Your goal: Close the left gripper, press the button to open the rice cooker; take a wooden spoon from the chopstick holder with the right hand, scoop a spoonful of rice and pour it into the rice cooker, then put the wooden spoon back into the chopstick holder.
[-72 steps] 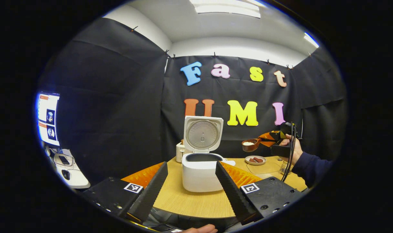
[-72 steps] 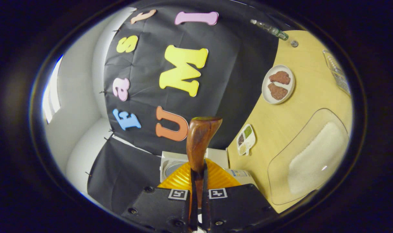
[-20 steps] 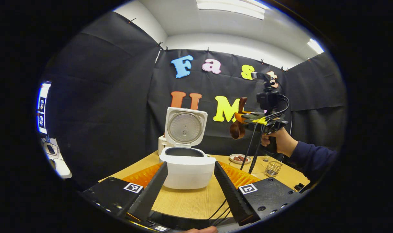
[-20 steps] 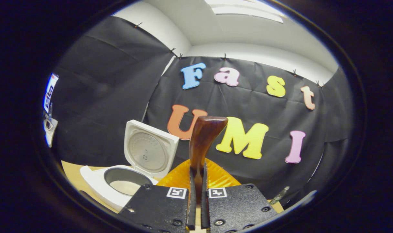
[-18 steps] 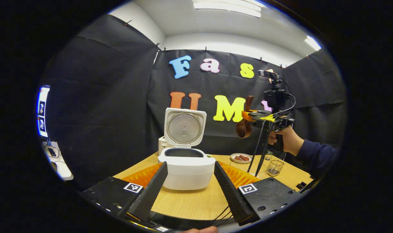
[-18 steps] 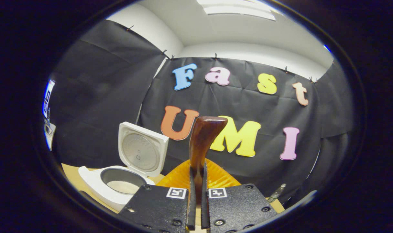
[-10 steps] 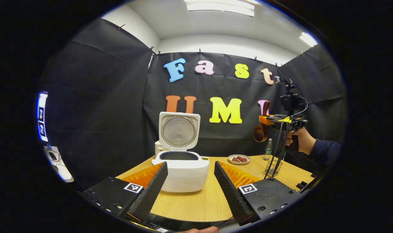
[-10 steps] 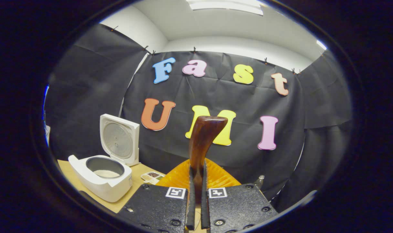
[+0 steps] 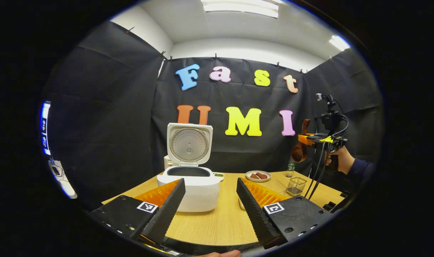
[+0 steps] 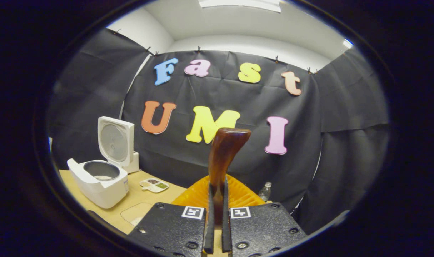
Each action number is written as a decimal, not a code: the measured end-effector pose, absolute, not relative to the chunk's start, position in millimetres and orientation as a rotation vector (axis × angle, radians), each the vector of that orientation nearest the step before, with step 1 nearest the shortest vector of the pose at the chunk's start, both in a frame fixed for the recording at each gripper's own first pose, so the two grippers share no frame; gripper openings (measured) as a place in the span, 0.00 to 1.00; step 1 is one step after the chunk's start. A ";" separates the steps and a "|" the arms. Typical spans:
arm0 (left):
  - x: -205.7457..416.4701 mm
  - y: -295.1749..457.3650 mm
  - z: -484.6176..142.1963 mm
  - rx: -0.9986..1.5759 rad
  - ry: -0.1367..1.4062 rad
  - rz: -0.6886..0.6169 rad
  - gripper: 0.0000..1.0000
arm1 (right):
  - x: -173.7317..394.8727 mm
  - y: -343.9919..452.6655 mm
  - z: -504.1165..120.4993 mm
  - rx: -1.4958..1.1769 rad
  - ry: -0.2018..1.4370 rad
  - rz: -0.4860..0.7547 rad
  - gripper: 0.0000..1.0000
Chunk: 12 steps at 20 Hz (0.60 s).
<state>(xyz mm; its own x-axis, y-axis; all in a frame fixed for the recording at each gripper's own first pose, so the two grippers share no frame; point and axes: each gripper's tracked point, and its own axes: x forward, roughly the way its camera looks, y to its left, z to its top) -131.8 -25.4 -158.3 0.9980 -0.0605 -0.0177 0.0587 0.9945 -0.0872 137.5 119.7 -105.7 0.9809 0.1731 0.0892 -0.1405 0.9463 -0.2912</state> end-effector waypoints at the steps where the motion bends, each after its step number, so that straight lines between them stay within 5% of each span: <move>1: -131.5 -29.9 -157.7 -0.096 0.020 -0.071 0.92 | 140.1 108.8 -110.6 -0.282 -0.112 0.142 0.14; 12: -83.6 -37.6 -161.1 -0.141 -0.010 -0.054 0.92 | 191.3 32.1 -198.2 -0.187 -0.044 0.087 0.15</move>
